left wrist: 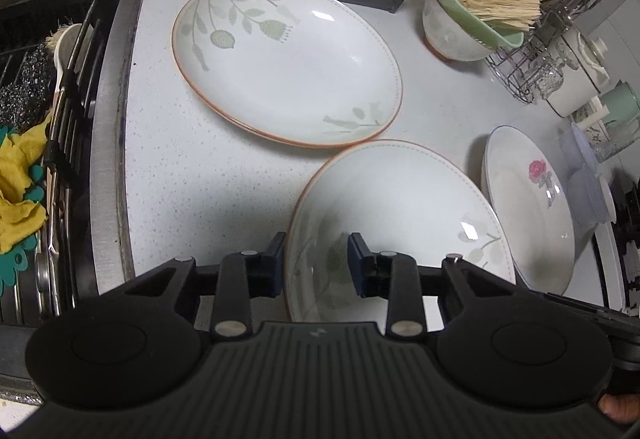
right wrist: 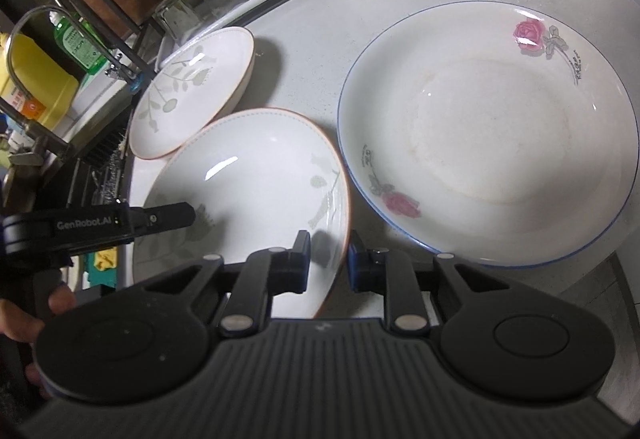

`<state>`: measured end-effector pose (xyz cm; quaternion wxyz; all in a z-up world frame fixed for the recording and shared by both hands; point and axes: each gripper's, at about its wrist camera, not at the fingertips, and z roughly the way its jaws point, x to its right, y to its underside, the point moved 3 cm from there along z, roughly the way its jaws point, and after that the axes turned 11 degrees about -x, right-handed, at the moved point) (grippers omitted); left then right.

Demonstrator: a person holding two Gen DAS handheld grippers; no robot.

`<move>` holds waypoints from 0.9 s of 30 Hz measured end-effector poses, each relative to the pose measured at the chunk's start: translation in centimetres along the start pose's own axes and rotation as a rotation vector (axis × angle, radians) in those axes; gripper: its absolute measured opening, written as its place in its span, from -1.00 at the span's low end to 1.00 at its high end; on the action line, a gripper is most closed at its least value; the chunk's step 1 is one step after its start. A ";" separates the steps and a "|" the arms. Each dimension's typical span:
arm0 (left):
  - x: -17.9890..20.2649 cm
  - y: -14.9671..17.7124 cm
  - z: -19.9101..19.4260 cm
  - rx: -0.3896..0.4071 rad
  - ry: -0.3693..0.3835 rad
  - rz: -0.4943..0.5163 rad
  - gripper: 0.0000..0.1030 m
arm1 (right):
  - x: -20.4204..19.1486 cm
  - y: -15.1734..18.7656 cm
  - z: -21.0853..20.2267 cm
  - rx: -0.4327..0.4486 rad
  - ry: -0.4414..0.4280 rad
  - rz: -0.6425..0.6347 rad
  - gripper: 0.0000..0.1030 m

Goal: Organize plates and bowls
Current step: 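Lift the leaf-pattern plate with both grippers and carry it over the rose plate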

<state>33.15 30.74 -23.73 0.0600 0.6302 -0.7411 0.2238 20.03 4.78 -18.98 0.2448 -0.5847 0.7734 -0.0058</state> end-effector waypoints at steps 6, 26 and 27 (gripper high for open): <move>0.6 -0.6 -1.4 -0.012 0.020 0.014 -0.30 | -0.3 -0.6 -1.4 0.009 -0.022 0.000 -0.57; 8.2 -3.0 -6.5 0.022 0.040 -0.017 -0.30 | 1.9 -4.9 -8.0 0.050 -0.083 -0.013 -0.57; 8.8 -3.1 -6.5 0.024 0.043 -0.019 -0.30 | 2.2 -5.2 -8.3 0.052 -0.084 -0.016 -0.57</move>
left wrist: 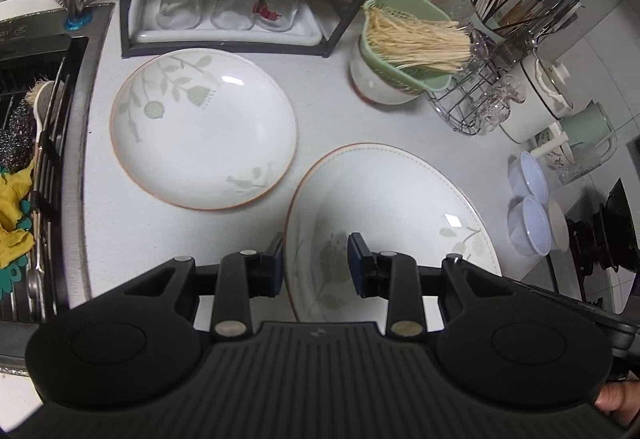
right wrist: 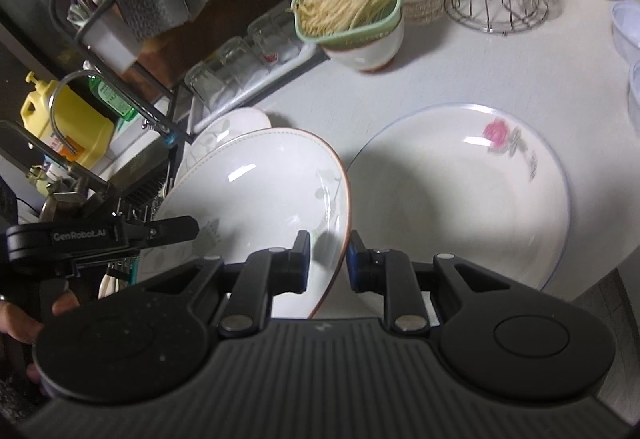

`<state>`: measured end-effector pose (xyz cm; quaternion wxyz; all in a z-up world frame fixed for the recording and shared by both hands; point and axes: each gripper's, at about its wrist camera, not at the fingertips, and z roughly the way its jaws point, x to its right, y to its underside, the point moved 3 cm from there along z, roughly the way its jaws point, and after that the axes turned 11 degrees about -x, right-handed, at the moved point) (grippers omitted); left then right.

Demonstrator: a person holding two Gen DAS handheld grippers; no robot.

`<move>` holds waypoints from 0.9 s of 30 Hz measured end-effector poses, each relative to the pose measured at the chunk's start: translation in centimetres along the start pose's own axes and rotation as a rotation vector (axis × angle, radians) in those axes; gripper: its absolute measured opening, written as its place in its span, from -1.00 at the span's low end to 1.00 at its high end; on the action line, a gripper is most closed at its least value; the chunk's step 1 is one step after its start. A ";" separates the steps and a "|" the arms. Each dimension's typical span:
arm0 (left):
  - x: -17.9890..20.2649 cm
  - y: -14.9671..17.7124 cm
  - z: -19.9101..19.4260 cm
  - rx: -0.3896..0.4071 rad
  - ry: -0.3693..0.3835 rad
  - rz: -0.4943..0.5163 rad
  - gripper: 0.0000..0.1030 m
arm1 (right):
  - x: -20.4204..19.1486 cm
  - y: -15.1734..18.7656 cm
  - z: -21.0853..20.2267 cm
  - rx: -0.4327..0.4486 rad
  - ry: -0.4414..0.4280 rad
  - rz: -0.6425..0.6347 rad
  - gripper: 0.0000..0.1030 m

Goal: Organize plates and bowls
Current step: 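Lift the leaf-pattern plate with both grippers and carry it over the rose plate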

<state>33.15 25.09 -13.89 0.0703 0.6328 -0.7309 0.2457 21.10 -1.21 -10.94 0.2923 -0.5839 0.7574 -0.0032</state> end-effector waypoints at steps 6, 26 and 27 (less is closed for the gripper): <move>3.4 -0.5 0.9 0.014 0.005 0.002 -0.30 | 2.6 -1.3 -1.5 0.007 -0.007 -0.011 -0.57; 10.3 0.6 8.6 -0.040 -0.124 -0.009 -0.29 | 11.5 -3.4 -0.1 -0.097 0.013 -0.057 -0.57; 10.4 0.6 9.0 -0.050 -0.131 -0.013 -0.29 | 11.7 -3.4 0.1 -0.103 0.017 -0.065 -0.57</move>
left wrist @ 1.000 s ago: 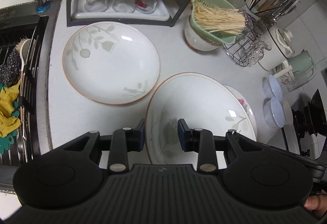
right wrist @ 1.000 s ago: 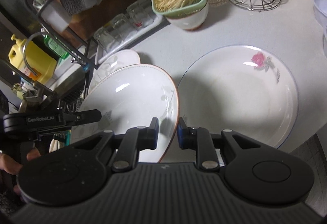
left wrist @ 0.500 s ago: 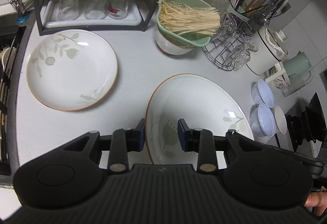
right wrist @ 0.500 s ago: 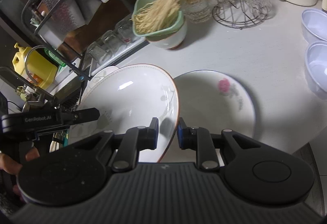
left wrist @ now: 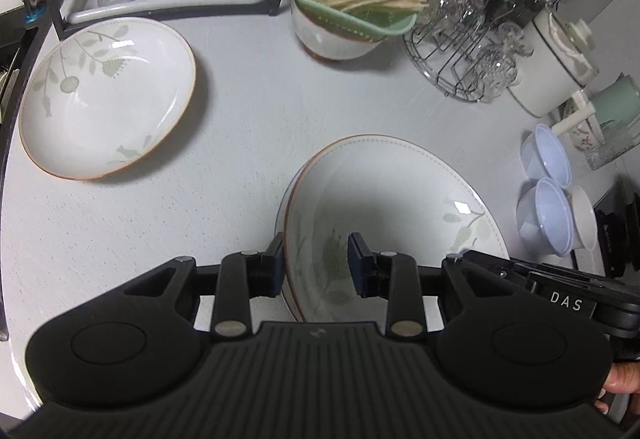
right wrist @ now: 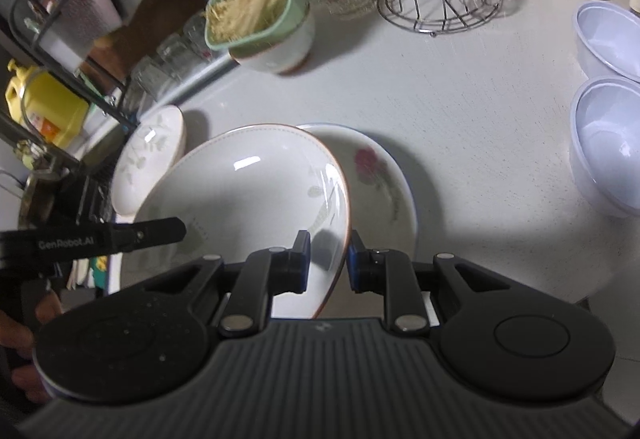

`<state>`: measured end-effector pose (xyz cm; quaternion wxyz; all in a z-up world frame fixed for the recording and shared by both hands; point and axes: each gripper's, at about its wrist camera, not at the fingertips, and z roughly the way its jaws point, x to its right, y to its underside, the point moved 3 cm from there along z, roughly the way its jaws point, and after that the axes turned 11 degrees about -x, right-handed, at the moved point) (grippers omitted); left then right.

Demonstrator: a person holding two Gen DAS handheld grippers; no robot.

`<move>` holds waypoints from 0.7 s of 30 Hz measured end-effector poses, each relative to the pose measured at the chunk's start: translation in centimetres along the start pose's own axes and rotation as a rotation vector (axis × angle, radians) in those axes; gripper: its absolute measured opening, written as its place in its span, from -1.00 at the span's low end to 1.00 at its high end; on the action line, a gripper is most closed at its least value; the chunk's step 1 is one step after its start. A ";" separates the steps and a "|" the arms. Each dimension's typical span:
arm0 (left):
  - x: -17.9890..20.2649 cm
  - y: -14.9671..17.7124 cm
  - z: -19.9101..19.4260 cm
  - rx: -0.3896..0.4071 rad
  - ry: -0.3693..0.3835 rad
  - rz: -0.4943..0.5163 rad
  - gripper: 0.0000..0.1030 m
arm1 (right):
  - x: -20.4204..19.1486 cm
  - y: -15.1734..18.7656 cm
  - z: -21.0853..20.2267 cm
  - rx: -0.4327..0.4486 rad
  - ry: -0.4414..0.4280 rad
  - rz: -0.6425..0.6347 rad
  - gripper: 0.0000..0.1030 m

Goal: Organize plates and bowls
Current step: 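Lift the leaf-pattern plate with both grippers and carry it over the rose plate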

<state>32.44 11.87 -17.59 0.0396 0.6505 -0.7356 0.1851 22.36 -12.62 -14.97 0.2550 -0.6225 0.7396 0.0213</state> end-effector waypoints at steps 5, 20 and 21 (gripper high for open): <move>0.6 0.0 1.2 -0.023 -0.033 -0.036 -0.30 | 1.1 -0.2 0.4 -0.007 -0.008 -0.008 -0.57; 2.9 -0.7 2.9 -0.066 -0.174 -0.011 -0.29 | 2.3 -0.4 1.3 -0.010 0.028 -0.061 -0.57; 2.9 -0.7 3.0 -0.068 -0.182 -0.010 -0.29 | 2.2 -0.4 1.4 -0.012 0.030 -0.065 -0.56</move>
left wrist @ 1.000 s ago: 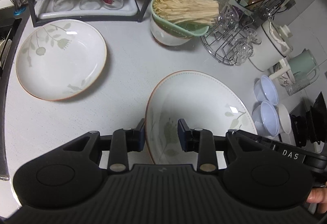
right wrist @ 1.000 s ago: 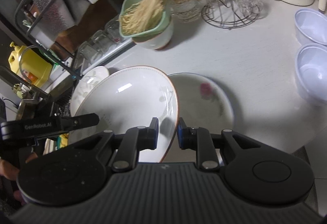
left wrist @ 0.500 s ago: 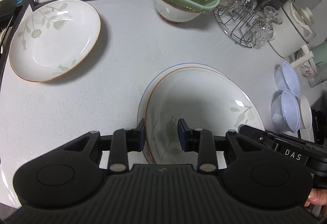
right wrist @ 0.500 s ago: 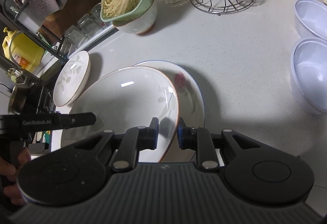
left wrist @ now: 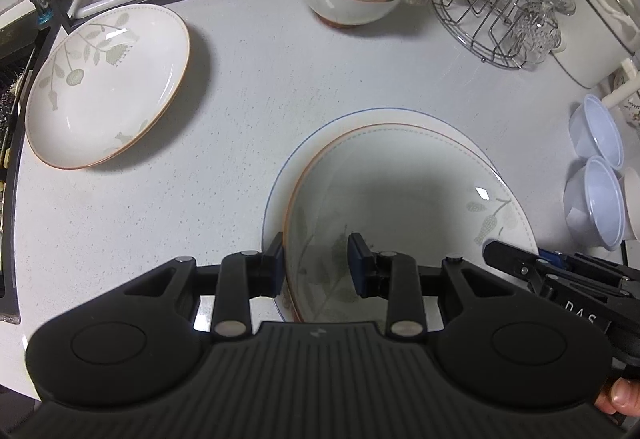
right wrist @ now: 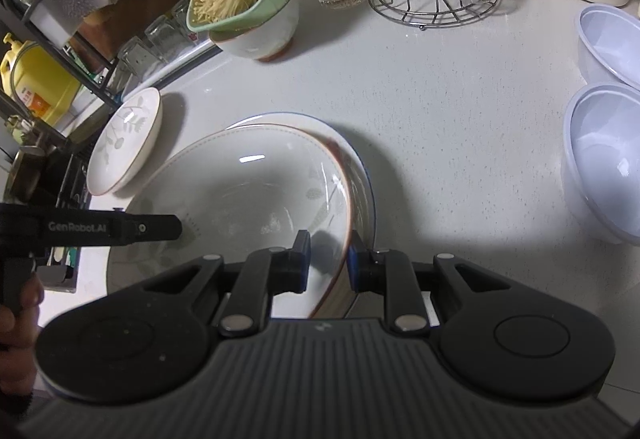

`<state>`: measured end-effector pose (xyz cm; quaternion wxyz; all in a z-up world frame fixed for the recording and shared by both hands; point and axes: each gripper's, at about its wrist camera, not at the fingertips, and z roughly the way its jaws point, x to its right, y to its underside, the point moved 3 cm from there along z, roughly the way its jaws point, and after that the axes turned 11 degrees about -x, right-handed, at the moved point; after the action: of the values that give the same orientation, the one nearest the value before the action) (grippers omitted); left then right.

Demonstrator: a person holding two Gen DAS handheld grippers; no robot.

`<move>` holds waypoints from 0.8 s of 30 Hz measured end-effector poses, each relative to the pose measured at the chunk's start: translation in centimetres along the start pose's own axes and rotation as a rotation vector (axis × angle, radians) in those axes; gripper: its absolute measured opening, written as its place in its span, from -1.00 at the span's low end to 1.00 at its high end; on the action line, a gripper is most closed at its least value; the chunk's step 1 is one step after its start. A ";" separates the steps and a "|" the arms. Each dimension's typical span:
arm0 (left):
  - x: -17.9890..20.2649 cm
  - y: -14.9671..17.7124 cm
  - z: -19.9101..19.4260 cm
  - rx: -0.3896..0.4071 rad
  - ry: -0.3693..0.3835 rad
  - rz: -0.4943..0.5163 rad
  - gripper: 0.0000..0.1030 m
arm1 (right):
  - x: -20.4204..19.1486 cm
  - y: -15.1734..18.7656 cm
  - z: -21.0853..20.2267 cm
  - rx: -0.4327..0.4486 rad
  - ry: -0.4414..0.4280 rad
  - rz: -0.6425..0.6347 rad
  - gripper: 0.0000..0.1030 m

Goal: Organize plates and bowls
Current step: 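Lift the leaf-pattern plate with both grippers and carry it over the rose plate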

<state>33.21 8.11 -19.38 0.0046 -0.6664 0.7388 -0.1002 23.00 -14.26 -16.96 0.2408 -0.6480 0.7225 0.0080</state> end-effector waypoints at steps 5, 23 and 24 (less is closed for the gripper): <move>0.0 -0.2 0.4 -0.003 -0.035 -0.003 -0.29 | -0.2 0.0 0.4 -0.009 0.004 -0.015 -0.56; -0.7 -1.7 0.7 0.057 -0.085 -0.054 -0.17 | -0.3 -0.4 2.2 -0.044 -0.060 0.012 -0.53; -0.7 -1.7 0.6 0.058 -0.086 -0.055 -0.17 | -0.3 -0.5 2.2 -0.041 -0.063 0.016 -0.53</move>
<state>35.09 8.53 -19.82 0.0529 -0.6896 0.7163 -0.0930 24.27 -13.33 -18.66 0.2500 -0.6463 0.7195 0.0454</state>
